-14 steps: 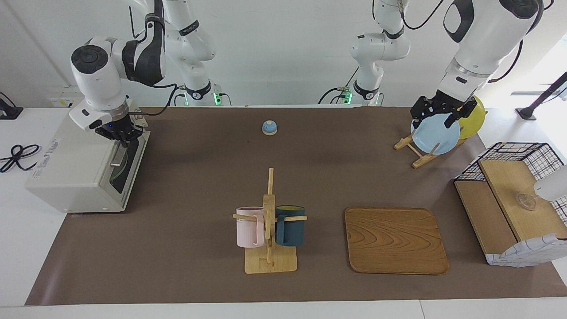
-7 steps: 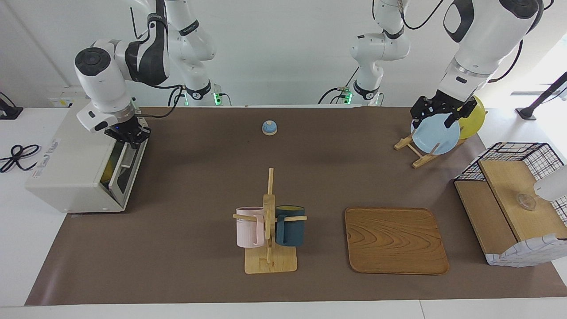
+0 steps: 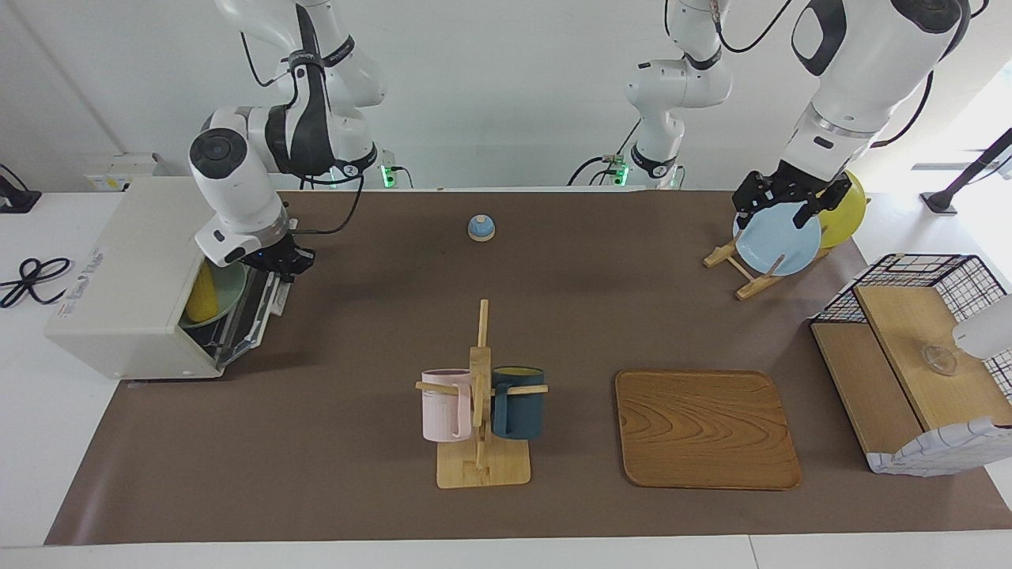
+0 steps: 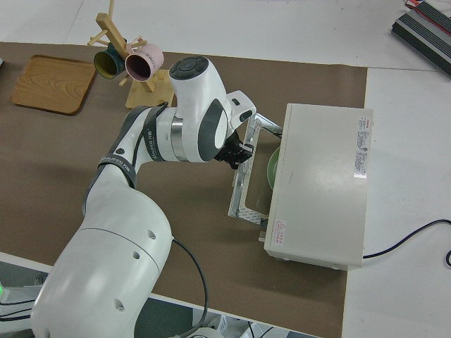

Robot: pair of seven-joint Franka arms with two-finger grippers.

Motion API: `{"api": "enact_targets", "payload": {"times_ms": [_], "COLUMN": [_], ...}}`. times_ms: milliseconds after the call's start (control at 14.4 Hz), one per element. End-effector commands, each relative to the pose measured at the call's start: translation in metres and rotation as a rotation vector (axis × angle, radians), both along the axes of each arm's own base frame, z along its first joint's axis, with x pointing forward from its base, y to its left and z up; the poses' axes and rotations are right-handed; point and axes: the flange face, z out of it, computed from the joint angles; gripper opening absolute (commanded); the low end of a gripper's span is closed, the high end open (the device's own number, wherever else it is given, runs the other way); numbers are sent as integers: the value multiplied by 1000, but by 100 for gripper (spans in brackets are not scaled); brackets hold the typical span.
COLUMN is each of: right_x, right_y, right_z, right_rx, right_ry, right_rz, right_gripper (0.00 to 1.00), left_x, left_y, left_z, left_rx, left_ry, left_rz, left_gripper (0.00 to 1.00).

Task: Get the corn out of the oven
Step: 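Pull the oven door down and open with the right gripper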

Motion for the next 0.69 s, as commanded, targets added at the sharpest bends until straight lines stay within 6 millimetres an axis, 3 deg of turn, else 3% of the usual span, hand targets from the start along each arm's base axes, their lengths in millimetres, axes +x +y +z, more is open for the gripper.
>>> {"api": "enact_targets", "payload": {"times_ms": [0, 277, 485, 623], "right_x": [6, 1, 3, 5], "right_y": [-1, 7, 5, 6], "right_z": [-28, -57, -91, -100], "right_rx": [-7, 4, 14, 17], "right_ry": [-35, -50, -26, -28], "right_rz": [7, 27, 25, 13], "right_gripper": [0, 0, 0, 0], "left_x": [-4, -4, -5, -5], "left_y": [3, 7, 7, 7], "left_z": [4, 3, 3, 3], "left_rx": [21, 20, 22, 21], "left_ry": [-29, -26, -23, -25], "left_rz": [-6, 9, 8, 8], "left_gripper": [100, 100, 100, 100]}}
